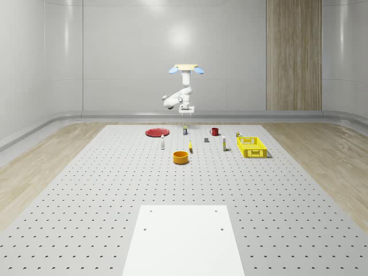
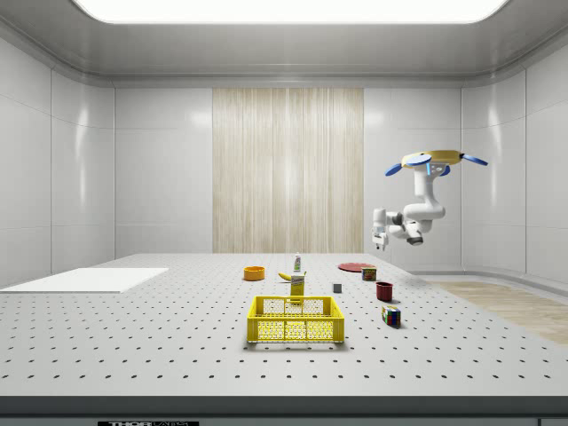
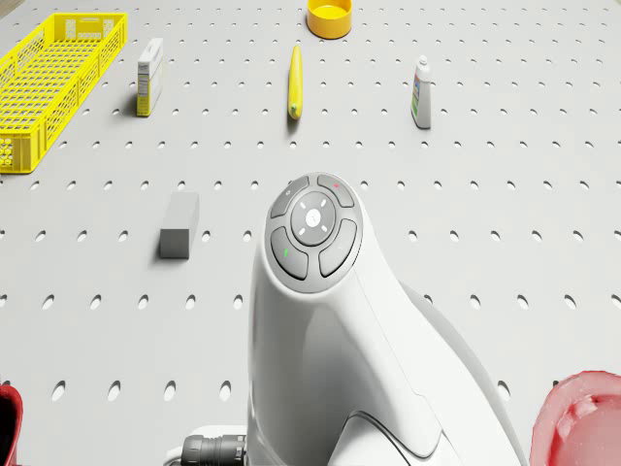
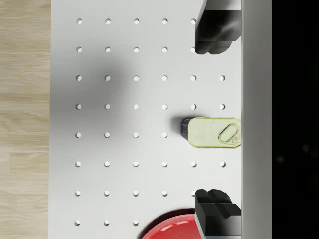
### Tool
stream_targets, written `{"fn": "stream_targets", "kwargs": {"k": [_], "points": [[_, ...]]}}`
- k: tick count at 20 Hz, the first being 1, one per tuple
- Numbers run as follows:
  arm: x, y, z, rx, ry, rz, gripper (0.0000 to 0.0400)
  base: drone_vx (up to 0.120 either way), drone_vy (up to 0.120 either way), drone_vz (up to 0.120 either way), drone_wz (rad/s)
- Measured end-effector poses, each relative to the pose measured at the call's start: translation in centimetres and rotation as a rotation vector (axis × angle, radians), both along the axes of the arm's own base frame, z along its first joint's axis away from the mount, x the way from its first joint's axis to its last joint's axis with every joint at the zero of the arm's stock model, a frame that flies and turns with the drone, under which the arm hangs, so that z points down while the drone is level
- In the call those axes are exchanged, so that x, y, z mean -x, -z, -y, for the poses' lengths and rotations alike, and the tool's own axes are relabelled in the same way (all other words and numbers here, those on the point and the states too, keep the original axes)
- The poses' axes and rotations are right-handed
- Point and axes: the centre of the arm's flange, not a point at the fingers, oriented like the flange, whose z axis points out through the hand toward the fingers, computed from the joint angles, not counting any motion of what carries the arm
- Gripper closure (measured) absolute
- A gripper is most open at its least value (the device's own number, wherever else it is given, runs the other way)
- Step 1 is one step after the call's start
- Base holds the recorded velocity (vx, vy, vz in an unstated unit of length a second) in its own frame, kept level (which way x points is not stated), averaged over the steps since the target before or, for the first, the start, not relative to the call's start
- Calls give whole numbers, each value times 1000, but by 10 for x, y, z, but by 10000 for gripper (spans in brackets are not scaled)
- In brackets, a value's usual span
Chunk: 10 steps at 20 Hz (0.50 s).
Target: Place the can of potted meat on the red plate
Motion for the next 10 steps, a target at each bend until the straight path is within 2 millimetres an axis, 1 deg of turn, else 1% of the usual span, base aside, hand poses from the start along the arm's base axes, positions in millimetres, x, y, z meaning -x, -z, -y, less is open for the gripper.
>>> {"fn": "stream_targets", "kwargs": {"k": [1, 2, 7, 10], "points": [[0, 0, 0, 1, 0, 0, 0, 120, -120, 0, 0], [0, 0, 0, 3, 0, 0, 0, 120, -40, 0, 0], [0, 0, 1, 6, 0, 0, 0, 0, 0, -120, 0], [0, 0, 1, 7, 0, 0, 0, 120, 0, -120, 0]]}}
